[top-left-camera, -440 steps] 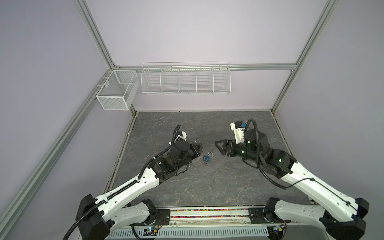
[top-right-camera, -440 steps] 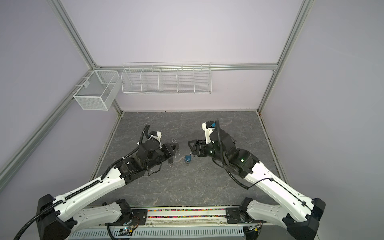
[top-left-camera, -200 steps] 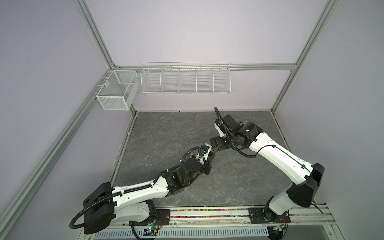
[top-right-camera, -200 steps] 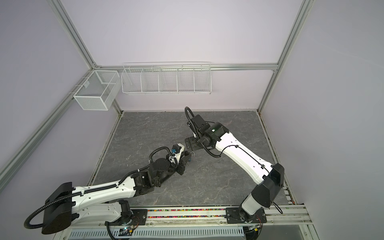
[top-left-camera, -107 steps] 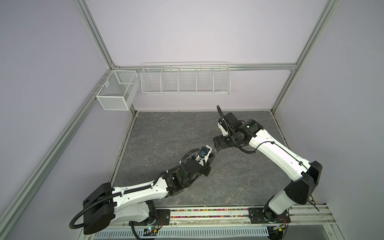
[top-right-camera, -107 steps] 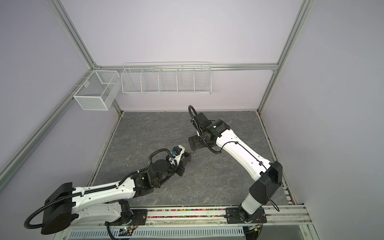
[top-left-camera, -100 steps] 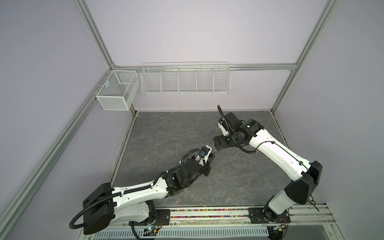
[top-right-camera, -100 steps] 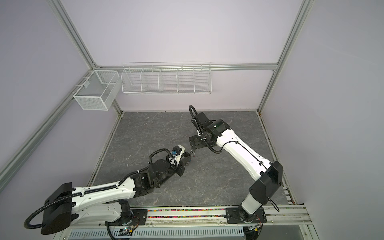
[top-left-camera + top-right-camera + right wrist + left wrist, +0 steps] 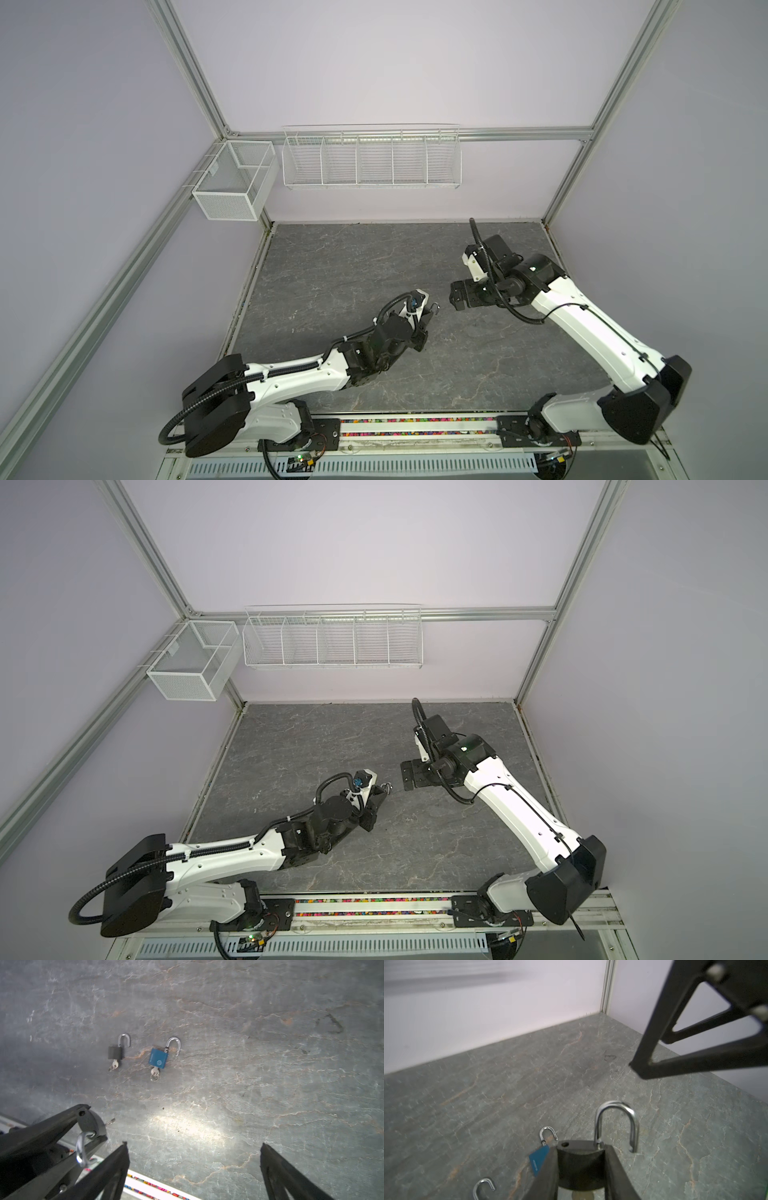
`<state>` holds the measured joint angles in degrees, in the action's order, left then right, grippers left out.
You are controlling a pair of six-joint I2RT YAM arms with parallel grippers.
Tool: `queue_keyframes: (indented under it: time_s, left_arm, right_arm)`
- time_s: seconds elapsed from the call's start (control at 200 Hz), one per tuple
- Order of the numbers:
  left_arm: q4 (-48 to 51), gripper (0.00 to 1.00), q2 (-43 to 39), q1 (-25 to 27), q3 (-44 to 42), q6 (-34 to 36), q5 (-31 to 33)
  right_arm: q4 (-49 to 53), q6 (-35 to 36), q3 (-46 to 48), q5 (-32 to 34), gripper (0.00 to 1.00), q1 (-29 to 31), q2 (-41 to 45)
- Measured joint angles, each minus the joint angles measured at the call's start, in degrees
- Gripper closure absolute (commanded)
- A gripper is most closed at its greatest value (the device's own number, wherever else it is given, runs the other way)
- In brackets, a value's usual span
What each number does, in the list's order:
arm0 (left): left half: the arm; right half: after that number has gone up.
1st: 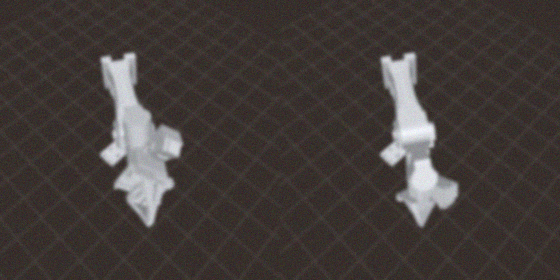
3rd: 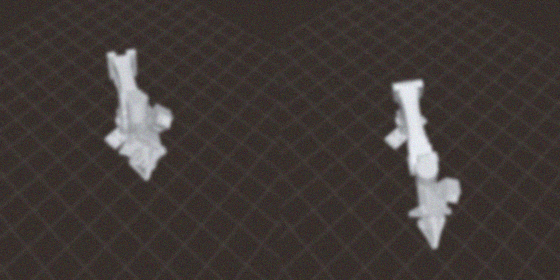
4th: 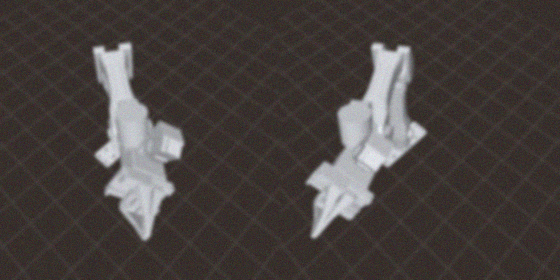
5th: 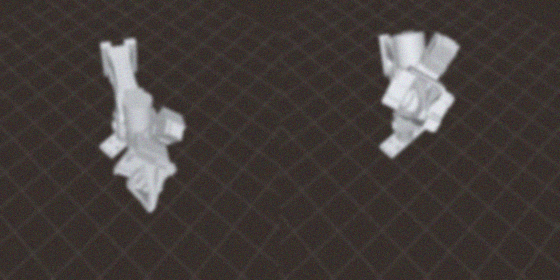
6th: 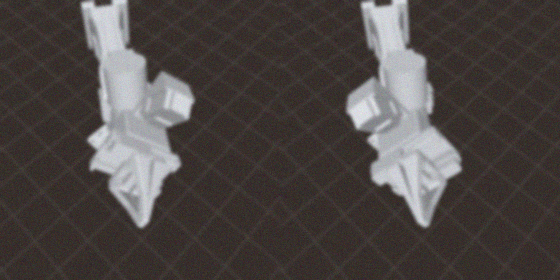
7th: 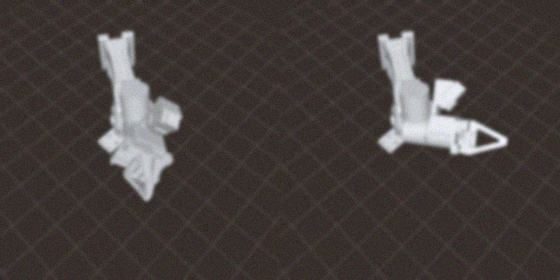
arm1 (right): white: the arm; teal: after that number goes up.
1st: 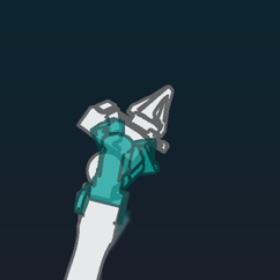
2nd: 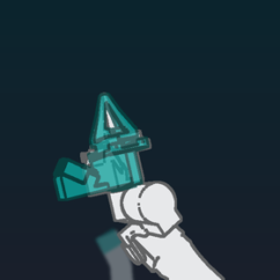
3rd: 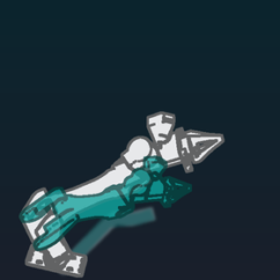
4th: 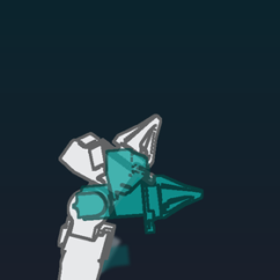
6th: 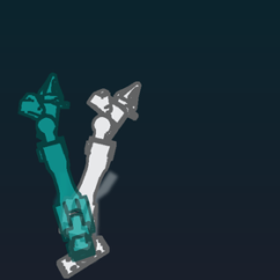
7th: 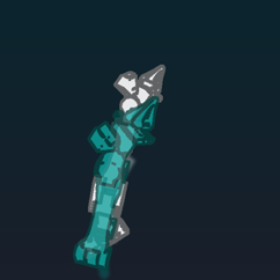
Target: Unlock with the key
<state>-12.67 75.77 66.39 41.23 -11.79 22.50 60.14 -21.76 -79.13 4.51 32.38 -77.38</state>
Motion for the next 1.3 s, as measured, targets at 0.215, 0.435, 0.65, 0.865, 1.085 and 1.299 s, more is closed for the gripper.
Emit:
queue_keyframes:
  time_s: [0.215, 0.435, 0.65, 0.865, 1.085, 1.299]
  left_arm:
    - [18.0, 1.0, 17.3, 0.5, 17.6, -15.2, -5.8]
    - [34.1, 1.0, 32.8, 1.2, 29.2, -23.7, -11.1]
    - [45.2, 0.63, 40.2, 1.2, 38.8, -26.9, -11.9]
    - [50.9, 0.08, 39.9, 1.2, 42.5, -27.9, -11.8]
    - [56.0, 0.0, 26.8, -3.5, 41.7, -27.2, -0.4]
    - [35.3, 0.0, -1.4, -39.6, 16.6, -16.9, 20.8]
  right_arm:
    - [-8.9, -2.3, 16.6, 4.0, 0.11, -10.4, 11.5]
    - [-18.1, -5.1, 27.3, 7.8, 0.11, -19.1, 15.8]
    - [-23.1, -5.5, 30.8, 9.7, 0.11, -22.1, 15.4]
    - [-28.8, -4.7, 34.4, 13.0, 0.11, -23.2, 15.1]
    - [-46.9, 0.7, 41.7, 21.7, 0.11, -27.7, 9.6]
    - [-73.1, 10.5, 50.1, 18.7, 0.11, -30.5, -3.1]
